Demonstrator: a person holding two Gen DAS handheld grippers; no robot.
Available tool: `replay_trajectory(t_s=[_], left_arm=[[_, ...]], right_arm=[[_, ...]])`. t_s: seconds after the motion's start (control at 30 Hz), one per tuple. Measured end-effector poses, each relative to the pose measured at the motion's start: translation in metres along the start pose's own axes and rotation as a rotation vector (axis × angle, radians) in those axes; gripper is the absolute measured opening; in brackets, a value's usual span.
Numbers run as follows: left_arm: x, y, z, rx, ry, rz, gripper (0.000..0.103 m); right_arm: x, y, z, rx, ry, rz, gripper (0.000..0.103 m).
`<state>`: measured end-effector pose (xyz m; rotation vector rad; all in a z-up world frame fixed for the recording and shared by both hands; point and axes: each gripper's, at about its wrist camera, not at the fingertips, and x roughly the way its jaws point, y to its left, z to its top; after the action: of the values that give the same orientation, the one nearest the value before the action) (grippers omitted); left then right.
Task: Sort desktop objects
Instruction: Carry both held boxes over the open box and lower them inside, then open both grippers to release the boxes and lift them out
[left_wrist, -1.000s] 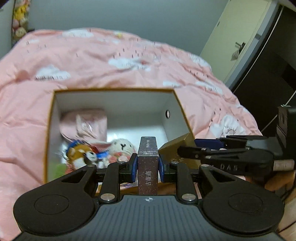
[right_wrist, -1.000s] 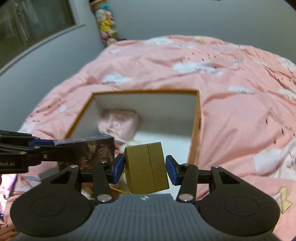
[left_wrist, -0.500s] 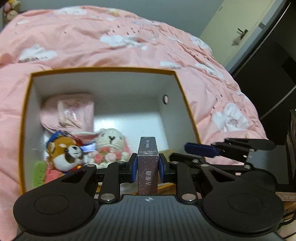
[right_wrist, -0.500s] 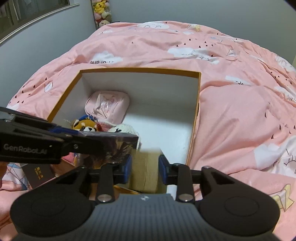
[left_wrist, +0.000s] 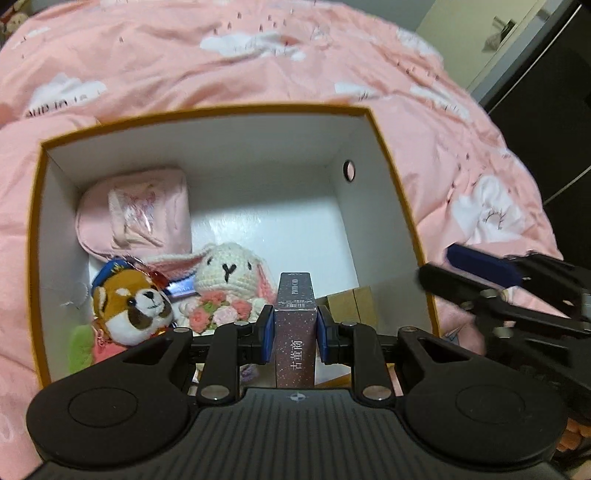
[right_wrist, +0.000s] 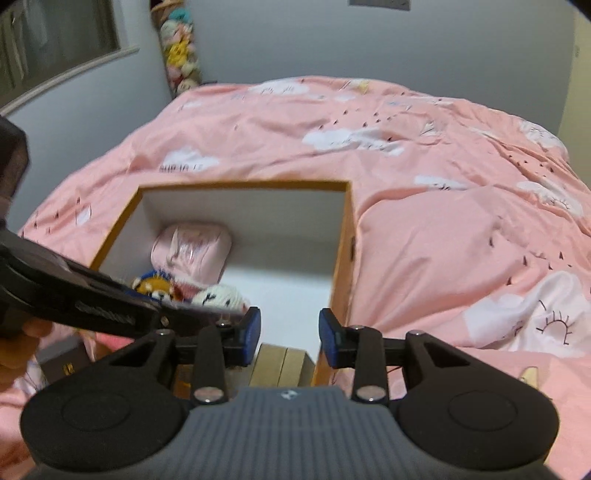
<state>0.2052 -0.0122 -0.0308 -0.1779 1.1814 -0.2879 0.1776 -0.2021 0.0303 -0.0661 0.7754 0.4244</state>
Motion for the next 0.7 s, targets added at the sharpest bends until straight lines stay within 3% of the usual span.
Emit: replay_trajectory(t_s=[0.23, 0.4, 0.7], left_arm=[[0.029, -0.007, 0.010, -0.020, 0.096, -0.001, 0.026], [0.041, -0.009, 0.015, -0.067, 0.132, -0.045, 0.026], [0.054, -0.012, 0.020, -0.127, 0.143, -0.117, 0.032]], right_arm=[[-0.002, -0.020, -0.001, 0.062, -0.030, -0.032, 0.041], [0.004, -0.030, -0.008, 0.078, -0.029, -0.064, 0.042], [0.011, -0.041, -0.016, 0.100, -0.035, -0.079, 0.043]])
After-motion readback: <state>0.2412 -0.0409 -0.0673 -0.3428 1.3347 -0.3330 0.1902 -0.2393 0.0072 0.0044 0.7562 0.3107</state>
